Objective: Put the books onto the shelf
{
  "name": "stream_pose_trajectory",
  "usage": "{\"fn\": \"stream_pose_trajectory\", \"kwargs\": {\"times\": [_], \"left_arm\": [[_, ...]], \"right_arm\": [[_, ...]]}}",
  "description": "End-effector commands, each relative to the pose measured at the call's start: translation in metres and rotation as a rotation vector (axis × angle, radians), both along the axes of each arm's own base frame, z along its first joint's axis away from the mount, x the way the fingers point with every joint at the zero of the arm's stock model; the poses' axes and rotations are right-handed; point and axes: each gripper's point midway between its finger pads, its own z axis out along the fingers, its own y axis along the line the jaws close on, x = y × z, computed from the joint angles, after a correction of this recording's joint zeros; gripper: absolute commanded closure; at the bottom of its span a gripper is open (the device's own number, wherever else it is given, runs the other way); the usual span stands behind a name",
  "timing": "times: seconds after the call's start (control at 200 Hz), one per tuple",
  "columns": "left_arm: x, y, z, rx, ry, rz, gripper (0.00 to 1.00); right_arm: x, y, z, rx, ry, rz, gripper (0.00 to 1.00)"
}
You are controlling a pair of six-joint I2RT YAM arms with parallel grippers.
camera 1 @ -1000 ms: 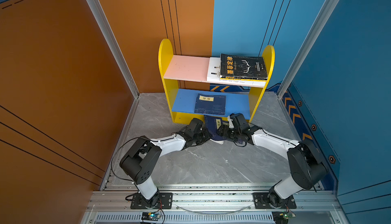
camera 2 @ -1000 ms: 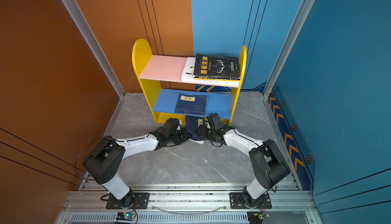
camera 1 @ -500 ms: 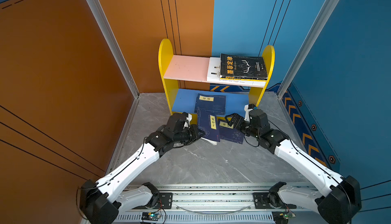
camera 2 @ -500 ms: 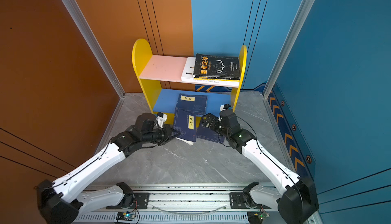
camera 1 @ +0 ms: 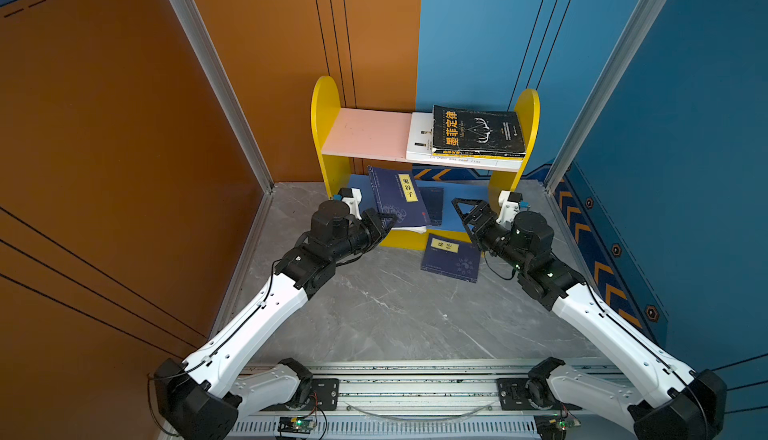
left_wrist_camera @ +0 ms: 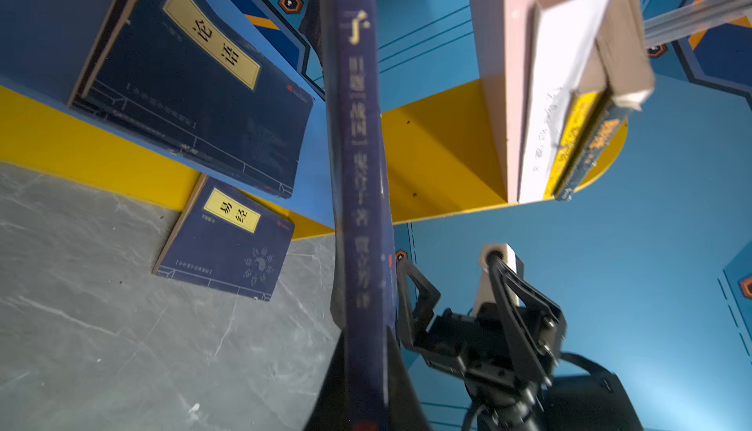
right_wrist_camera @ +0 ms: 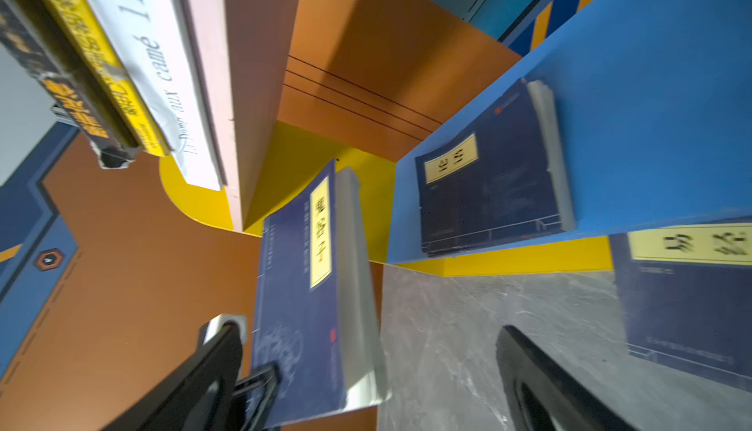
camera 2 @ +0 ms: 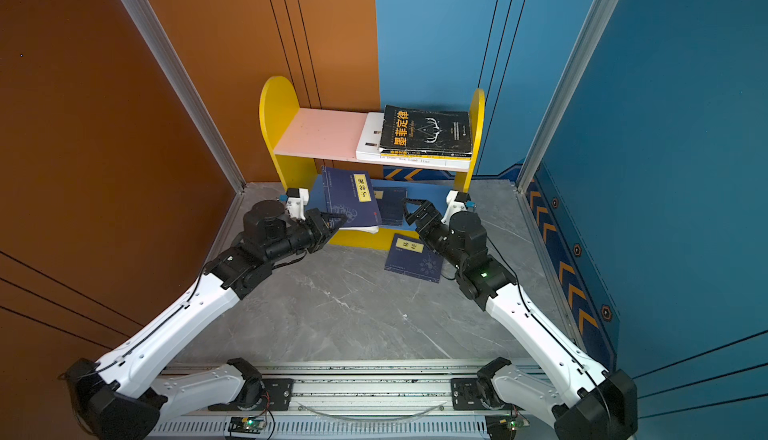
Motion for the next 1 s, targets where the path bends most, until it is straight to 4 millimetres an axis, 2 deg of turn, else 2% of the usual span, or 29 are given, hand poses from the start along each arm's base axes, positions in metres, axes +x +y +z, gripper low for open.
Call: {"fn": "stream_pose_trajectory", "kwargs": {"times": [0.0, 0.155, 0.26, 0.441, 0.536, 0.746, 0.936, 0.996], "left_arm": [[0.023, 0.008, 0.045, -0.104, -0.141, 0.101, 1.00], [0.043, 0.007, 0.044, -0.167, -0.153, 0.165, 1.00], [0.048, 0.006, 0.044, -0.196, -0.165, 0.187, 1.00], [0.048, 0.003, 0.044, -0.219, -0.165, 0.209, 1.00], [0.048, -0.003, 0.039, -0.230, -0.150, 0.201, 1.00], [0.044, -0.014, 0.039, -0.268, -0.137, 0.172, 1.00], [0.042, -0.015, 0.041, -0.284, -0.137, 0.167, 1.00], [0.041, -0.015, 0.043, -0.291, -0.135, 0.161, 1.00]], "right_arm": [[-0.002, 0.024, 0.006, 0.092, -0.005, 0.071, 0.03], [-0.004, 0.050, -0.005, 0.135, 0.033, 0.124, 0.06], [-0.002, 0.064, -0.002, 0.166, 0.015, 0.136, 0.07], [0.015, 0.077, 0.005, 0.202, 0.002, 0.123, 0.11], [0.024, 0.086, 0.013, 0.219, -0.011, 0.133, 0.13], [0.042, 0.107, 0.017, 0.277, -0.011, 0.155, 0.19], [0.053, 0.114, 0.015, 0.291, -0.010, 0.135, 0.28], [0.056, 0.113, 0.013, 0.292, -0.005, 0.123, 0.34]]}}
